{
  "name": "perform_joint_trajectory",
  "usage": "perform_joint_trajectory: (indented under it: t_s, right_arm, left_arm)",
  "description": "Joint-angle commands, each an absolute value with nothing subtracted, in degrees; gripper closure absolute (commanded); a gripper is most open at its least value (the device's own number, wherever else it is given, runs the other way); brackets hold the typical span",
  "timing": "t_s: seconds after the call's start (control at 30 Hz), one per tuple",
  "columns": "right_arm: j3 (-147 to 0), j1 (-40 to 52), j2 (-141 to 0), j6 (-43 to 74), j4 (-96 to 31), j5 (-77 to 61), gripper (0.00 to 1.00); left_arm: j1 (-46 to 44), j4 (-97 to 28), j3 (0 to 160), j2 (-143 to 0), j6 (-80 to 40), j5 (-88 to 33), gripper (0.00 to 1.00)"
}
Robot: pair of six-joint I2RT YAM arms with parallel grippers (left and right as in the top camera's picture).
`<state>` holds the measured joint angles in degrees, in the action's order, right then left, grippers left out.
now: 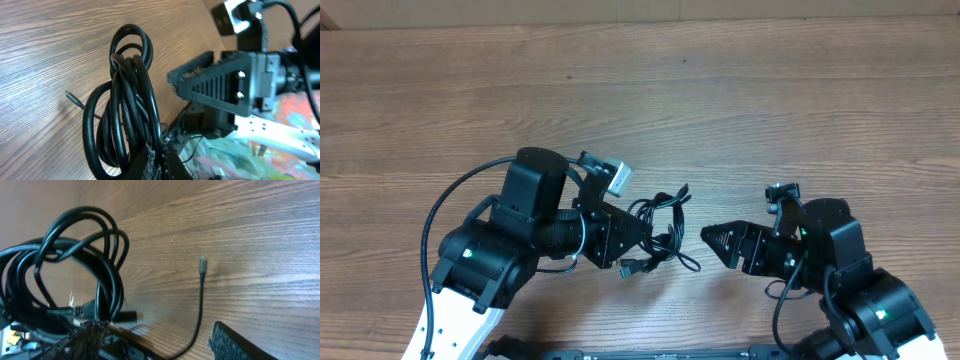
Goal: Untangle cables
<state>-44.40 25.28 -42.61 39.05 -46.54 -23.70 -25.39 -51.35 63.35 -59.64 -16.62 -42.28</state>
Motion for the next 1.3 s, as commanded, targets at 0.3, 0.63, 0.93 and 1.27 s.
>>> perform_joint_trajectory:
  t_s: [0.3, 0.63, 0.93, 1.27]
  right_arm:
    - [-46.1, 28.4, -51.7, 34.5, -35.6, -24.1, 0.28]
    - [-46.1, 28.3, -54.5, 34.0, -18.7, -24.1, 0.28]
    - [-46.3, 28.2, -52.2, 31.1, -22.2, -19.4, 0.28]
    - [-46.9, 28.2, -38.3, 42.3, -35.6, -19.8, 0.24]
  left_arm:
    - [-25.1, -45.9, 63.9, -59.4, -14.3, -56.2, 0.96]
    - [-25.1, -49.9, 63.9, -59.4, -7.1, -60.0, 0.96]
    - [-25.1, -52.2, 63.9, -59.4, -1.6, -48.7, 0.96]
    - [-25.1, -49.1, 63.9, -60.7, -31.3, -29.9, 0.96]
